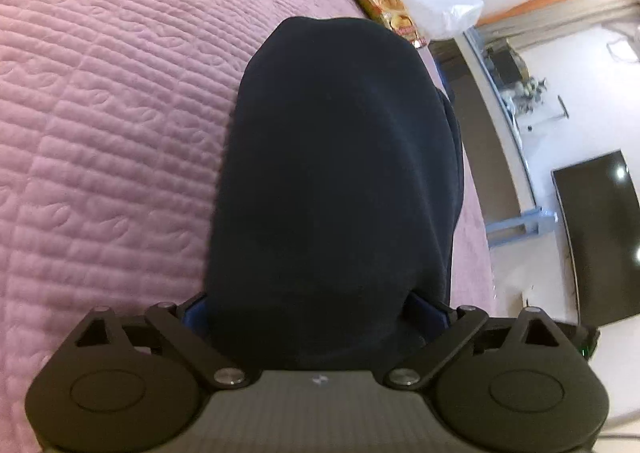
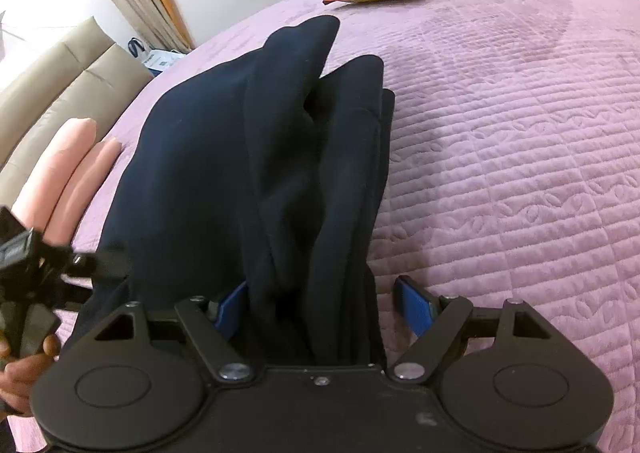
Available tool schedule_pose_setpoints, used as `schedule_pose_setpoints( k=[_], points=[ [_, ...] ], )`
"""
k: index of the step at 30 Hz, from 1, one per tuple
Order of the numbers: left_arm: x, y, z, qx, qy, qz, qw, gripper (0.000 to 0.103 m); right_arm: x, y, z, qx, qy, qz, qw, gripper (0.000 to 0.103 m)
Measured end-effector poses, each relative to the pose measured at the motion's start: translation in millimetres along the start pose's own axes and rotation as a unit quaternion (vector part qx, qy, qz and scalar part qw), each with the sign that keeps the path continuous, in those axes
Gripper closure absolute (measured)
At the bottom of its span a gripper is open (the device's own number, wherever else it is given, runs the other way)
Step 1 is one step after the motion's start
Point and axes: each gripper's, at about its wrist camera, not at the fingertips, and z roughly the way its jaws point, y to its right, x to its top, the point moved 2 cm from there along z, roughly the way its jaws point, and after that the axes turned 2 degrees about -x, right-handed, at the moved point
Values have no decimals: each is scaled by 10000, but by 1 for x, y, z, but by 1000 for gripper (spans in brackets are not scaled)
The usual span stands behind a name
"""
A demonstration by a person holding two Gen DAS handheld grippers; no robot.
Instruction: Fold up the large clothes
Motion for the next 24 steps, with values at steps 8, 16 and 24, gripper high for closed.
schedule_pose_setpoints(
  k=[8,16,24],
  points=[
    [-13,26,-3,290,472,503,9972,35,-1,-8,0,366,-97,265,9989,47],
    [-44,76,-61,-443,842,1422,9853,53,-12,-31,-57,1048,417,628,9916,56],
    [-93,91,-162,-930,996,1593,9778,53,-60,-102,-143,1203,696,440,9893,56]
  ],
)
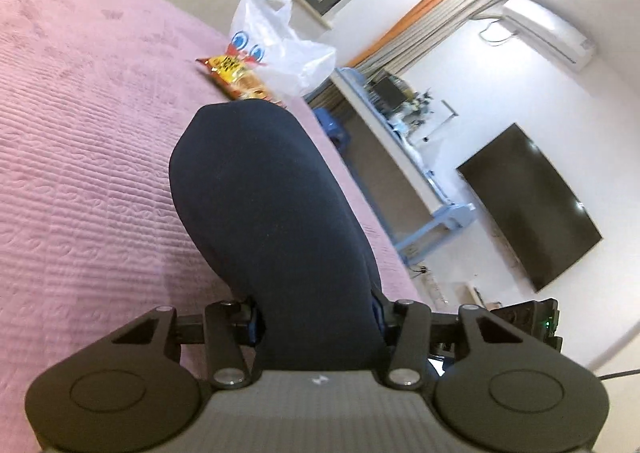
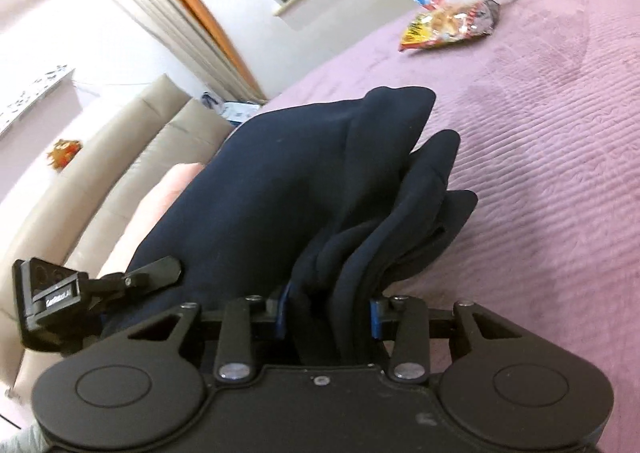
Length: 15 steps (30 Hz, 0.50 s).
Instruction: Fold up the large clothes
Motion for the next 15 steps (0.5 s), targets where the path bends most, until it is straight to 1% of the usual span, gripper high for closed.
schedule_pose_setpoints(
  k=[4,6,8,9,11,12,13,14,15],
  points=[
    [-28,13,-53,-99,86,-105,9999,53,-32,-41,-27,16,-61,-225,9997,56],
    [-48,13,-78,-75,126,-226,9996,53,-51,-52,-33,17,-173,-284,9994,56],
    [-74,6,-96,-25,167,-420,9990,53,-71,-54,-26,-6,-337,-310,9990,56],
    [-86,0,-103,41,176,-485,9987,53,-84,-52,-19,-59,-458,-304,9985,56],
    [-117,-20,-104,307,110,-541,9980,52,-113,-37,4,-239,-819,-215,9961,56],
    [-132,-34,-102,438,16,-646,9969,51,-129,-25,19,-341,-1051,-77,9938,56],
    [-152,-54,-97,554,-112,-943,9939,50,-146,-13,27,-486,-1238,102,9911,56],
    [-171,-74,-93,694,-188,-1211,9900,44,-157,-1,30,-473,-1218,336,9909,50],
    [-188,-90,-94,751,-118,-1431,9868,41,-163,11,27,-177,-1089,736,9912,45]
  ],
)
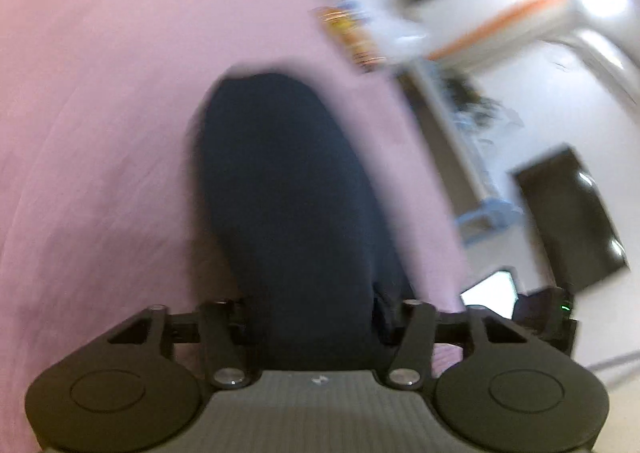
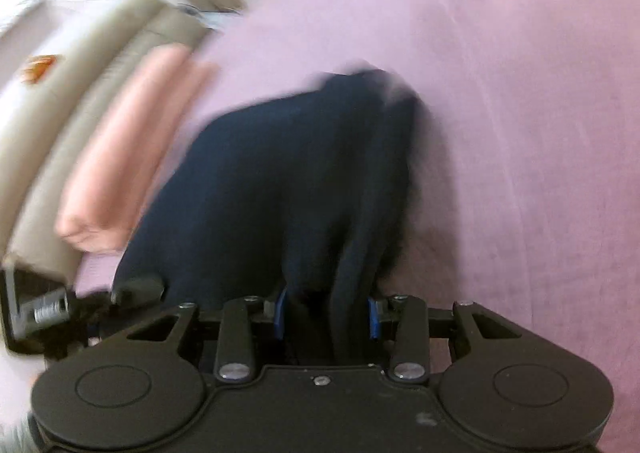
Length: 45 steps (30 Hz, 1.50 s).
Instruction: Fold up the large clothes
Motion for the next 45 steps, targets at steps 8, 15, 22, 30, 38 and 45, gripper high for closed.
schedule_pose_setpoints(
  k=[8,15,22,30,38,45],
  points=[
    [-22,-26,-37,-604,809,-107,9948,44,-13,0,-10,145,246,-268,9992,34],
    [-43,28,-110,336,1516,1065,9821,44,-52,-31,-57,-574,431,-1428,9871,29],
    [-64,104,-98,395,1149,2043,9713,47,-29,-90,-96,-753,1461,-2416,9564,28],
    [-102,83,-65,84,581,2051,9770,92,10,-172,56,-1046,1533,-4395,8788,73],
    [-102,72,-60,-138,506,1902,9803,99,86,-111,125,-2782,1588,-3480,8811,44],
    [-98,77,-66,-19,536,2013,9781,98,79,-99,45,-2195,1562,-2604,9271,60]
  ],
)
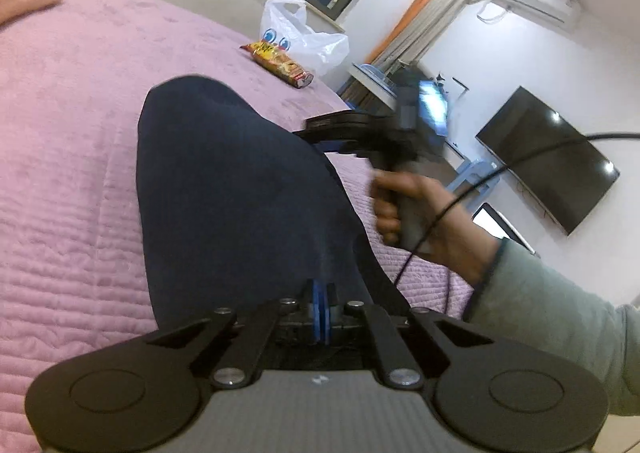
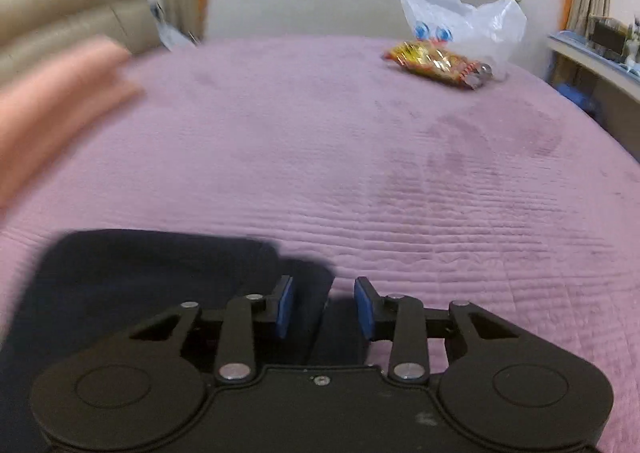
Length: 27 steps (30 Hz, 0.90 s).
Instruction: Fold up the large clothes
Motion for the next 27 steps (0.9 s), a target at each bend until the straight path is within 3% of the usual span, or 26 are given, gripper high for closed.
schedule_pose_setpoints(
  k=[2,4,5,7,10,12,16,20,24,26,27],
  points=[
    [5,10,-3,69,17,293,9995,97,-13,-20,-35,380,208,-283,9987,60],
    [5,17,-3,181,-95,541,9983,96,-34,-34,-48,710,-25,-457,9964,63],
    [4,17,3,326,-243,644,9971,95,-48,-42,-46,646,-209,-568,9961,69],
    [1,18,8,525,-438,732,9950,95,-70,-47,-38,300,-445,-706,9961,71],
    [1,14,7,485,-491,326,9971,96,-70,-27,-54,91,-582,10,9983,73],
    [2,20,-3,544,-412,434,9967,96,-70,-22,-78,-107,-500,99,9986,69],
    [-2,31,-16,799,-454,620,9938,96,-96,-37,-121,419,-570,-23,9975,67],
    [-5,34,-18,1095,-707,393,9907,95,-144,-39,-113,100,-1410,-140,9899,72],
    [-9,55,-34,1628,-736,803,9806,89,-149,-29,-141,247,-1373,347,9896,73],
    [-11,65,-49,1699,-623,933,9791,81,-150,-25,-153,217,-1533,526,9865,60],
    [-10,70,-58,1744,-534,901,9791,77,-149,-25,-163,218,-1534,550,9864,59]
  ],
)
